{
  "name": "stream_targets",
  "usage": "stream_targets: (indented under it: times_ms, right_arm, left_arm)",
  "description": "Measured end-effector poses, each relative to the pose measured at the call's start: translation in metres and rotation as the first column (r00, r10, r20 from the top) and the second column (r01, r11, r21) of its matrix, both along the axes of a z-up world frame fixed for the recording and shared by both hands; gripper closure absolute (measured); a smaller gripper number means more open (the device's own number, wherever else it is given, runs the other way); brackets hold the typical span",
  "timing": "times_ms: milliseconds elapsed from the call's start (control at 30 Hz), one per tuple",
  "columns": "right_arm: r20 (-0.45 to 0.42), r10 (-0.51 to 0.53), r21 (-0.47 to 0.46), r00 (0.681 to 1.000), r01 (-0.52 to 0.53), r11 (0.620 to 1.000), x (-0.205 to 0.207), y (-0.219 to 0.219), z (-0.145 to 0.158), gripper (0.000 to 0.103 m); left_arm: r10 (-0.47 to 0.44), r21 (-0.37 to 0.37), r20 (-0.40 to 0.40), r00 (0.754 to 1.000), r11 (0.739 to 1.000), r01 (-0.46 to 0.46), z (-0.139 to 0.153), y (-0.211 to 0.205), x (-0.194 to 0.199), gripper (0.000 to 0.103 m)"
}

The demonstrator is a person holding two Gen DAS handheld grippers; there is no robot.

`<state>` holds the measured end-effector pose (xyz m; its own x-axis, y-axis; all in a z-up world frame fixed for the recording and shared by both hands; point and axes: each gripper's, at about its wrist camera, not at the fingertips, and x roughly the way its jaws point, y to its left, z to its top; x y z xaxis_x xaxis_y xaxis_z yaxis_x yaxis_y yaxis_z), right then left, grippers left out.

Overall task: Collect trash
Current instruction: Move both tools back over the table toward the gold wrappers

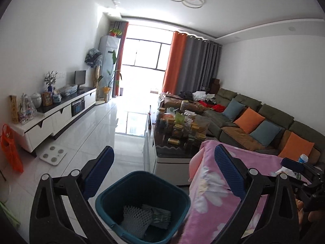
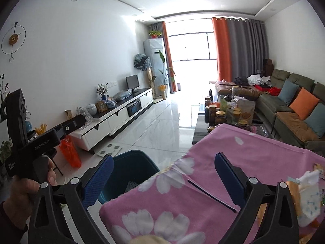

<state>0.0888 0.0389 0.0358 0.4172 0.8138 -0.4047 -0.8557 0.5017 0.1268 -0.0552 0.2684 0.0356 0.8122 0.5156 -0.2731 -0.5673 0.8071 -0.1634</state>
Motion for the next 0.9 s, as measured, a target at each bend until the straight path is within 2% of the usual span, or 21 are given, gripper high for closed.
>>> stream_targets:
  times_ms: [100, 300, 500, 667, 733, 900]
  right_arm:
    - [0.045, -0.083, 0.024, 0.996, 0.082, 0.996, -0.007, -0.039, 0.005, 0.007]
    - [0.093, -0.257, 0.050, 0.962, 0.254, 0.966, -0.031, -0.118, -0.003, 0.007]
    - [0.114, -0.405, 0.029, 0.907, 0.405, 0.914, -0.054, -0.178, -0.021, 0.007]
    - [0.104, -0.503, 0.020, 0.858, 0.504, 0.863, -0.067, -0.208, -0.035, 0.007]
    - [0.088, -0.535, 0.022, 0.840, 0.536, 0.844, -0.068, -0.218, -0.039, 0.007]
    - [0.088, -0.585, 0.030, 0.806, 0.585, 0.811, -0.078, -0.235, -0.040, 0.007]
  left_arm:
    - [-0.068, 0.056, 0.001, 0.998, 0.996, 0.068, 0.014, -0.035, 0.017, 0.006]
    - [-0.262, 0.044, -0.004, 0.965, 0.964, 0.262, 0.015, -0.101, 0.043, 0.006]
    - [-0.417, 0.046, -0.020, 0.909, 0.907, 0.418, -0.003, -0.158, 0.046, 0.006]
    - [-0.526, 0.058, -0.005, 0.850, 0.849, 0.526, -0.013, -0.198, 0.041, 0.006]
    - [-0.566, 0.057, 0.004, 0.824, 0.823, 0.565, -0.016, -0.199, 0.039, 0.006]
    - [-0.623, 0.055, 0.014, 0.782, 0.782, 0.621, -0.018, -0.219, 0.038, 0.006]
